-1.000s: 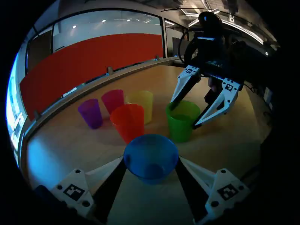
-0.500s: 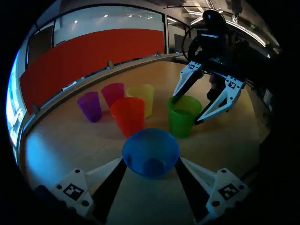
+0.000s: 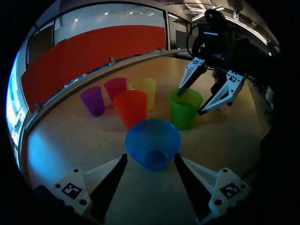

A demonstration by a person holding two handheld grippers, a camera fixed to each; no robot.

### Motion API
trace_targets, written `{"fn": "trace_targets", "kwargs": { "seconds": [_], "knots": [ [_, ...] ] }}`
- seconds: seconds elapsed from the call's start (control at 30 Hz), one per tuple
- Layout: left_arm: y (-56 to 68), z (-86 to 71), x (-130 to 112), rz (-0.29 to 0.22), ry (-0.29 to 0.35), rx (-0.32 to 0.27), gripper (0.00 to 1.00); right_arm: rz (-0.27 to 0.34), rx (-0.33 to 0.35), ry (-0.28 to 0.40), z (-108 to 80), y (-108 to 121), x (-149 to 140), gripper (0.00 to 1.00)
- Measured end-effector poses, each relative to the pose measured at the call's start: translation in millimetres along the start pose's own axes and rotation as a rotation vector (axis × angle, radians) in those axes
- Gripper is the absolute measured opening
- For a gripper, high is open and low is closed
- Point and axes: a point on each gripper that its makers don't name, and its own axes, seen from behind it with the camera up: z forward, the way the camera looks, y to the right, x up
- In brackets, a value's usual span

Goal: Pour water

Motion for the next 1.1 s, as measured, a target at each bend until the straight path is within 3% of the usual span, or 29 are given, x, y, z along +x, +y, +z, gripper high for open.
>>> {"fn": "trace_targets", "kwargs": {
  "seconds": [0.77,1.1],
  "knots": [
    [-8.1,-38.2,-13,-0.038,0.01,0.086,0.93,0.032,-0.098,0.0,-44.6,9,-21,1.0],
    [-26.9,-66.9,-8,-0.079,0.053,0.173,0.93,0.045,-0.167,0.051,-67.2,12,-14,1.0]
  ]
}}
